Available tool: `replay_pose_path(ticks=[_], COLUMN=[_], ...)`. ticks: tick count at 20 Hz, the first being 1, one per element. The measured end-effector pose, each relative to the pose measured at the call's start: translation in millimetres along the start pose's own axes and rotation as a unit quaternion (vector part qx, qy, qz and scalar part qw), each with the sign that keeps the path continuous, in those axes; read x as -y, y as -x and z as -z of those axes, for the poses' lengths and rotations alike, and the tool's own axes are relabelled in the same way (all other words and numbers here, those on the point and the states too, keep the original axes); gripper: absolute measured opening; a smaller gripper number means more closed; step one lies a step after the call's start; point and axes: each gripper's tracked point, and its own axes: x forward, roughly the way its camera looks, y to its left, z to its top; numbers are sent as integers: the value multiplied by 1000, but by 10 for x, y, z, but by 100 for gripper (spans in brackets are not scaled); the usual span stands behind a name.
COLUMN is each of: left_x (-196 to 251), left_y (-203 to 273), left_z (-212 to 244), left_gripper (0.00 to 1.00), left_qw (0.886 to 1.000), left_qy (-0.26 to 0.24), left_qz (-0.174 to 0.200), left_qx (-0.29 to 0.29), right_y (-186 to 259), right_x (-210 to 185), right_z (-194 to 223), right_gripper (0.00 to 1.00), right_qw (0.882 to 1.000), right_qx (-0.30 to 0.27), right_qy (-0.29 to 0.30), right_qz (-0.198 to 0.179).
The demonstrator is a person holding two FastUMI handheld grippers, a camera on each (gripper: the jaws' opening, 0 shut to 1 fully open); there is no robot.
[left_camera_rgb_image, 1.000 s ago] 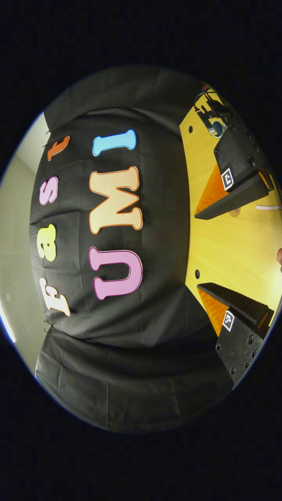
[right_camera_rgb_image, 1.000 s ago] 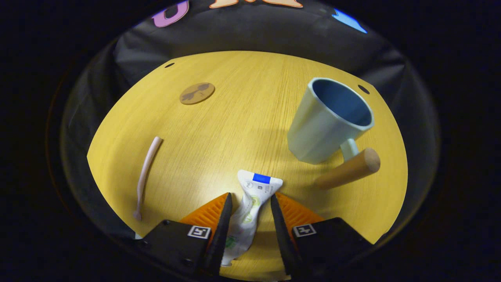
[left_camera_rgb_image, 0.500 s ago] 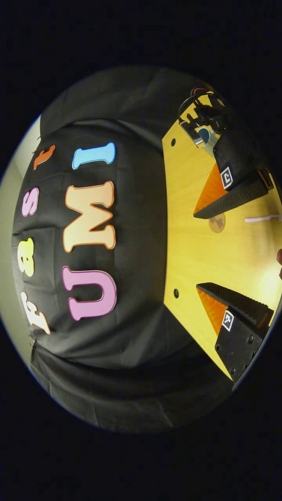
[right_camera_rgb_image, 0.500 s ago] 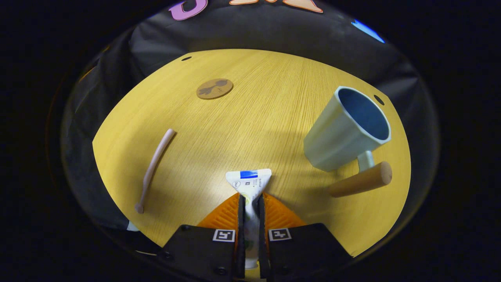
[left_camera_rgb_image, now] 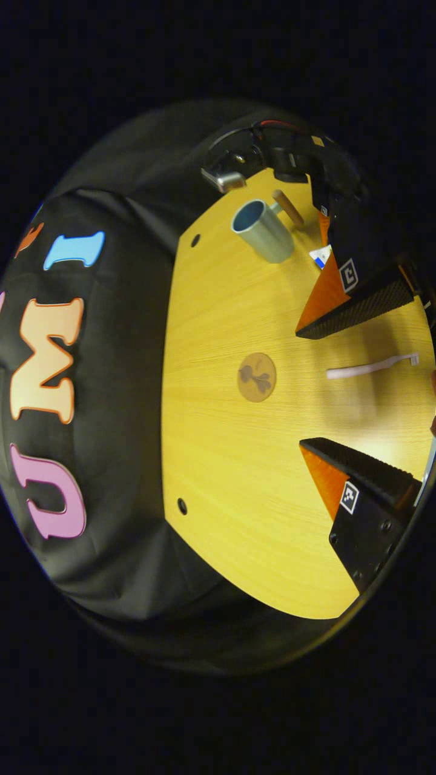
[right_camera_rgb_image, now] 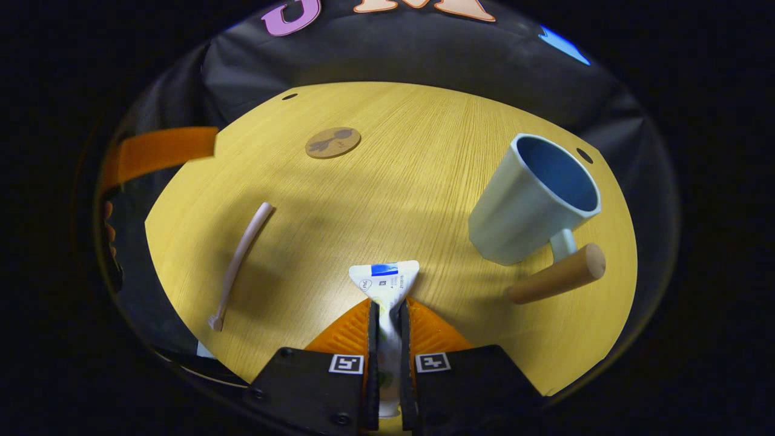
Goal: Put the toothbrush and toothpaste on the desktop into the cup, then pick up the cup and place it on the coaster on the desktop.
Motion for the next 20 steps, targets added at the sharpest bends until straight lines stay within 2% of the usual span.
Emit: replay_pose_path(ticks=[3, 7, 16, 18, 20], left_x=[53, 74, -39, -33, -29], left_y=[-190, -314, -419, -401, -392], left_z=[260, 591, 867, 901, 930], left_gripper=[96, 96, 94, 88, 88], left_qw=[998, 990, 972, 967, 959], left_qy=[6, 25, -23, -25, -27], left_qz=[7, 6, -15, -17, -17], left_qx=[-63, -141, -231, -254, -281], right_y=[4, 2, 2, 2, 4], right_x=[1, 1, -1, -3, -4], right_z=[-12, -11, -12, -14, -15], right_gripper=[17, 17, 17, 17, 17], right_qw=[1000, 1000, 1000, 1000, 999], right_qx=[4, 11, 21, 23, 26], right_qy=[0, -7, -10, -9, -12], right_qz=[0, -4, -11, -14, -16])
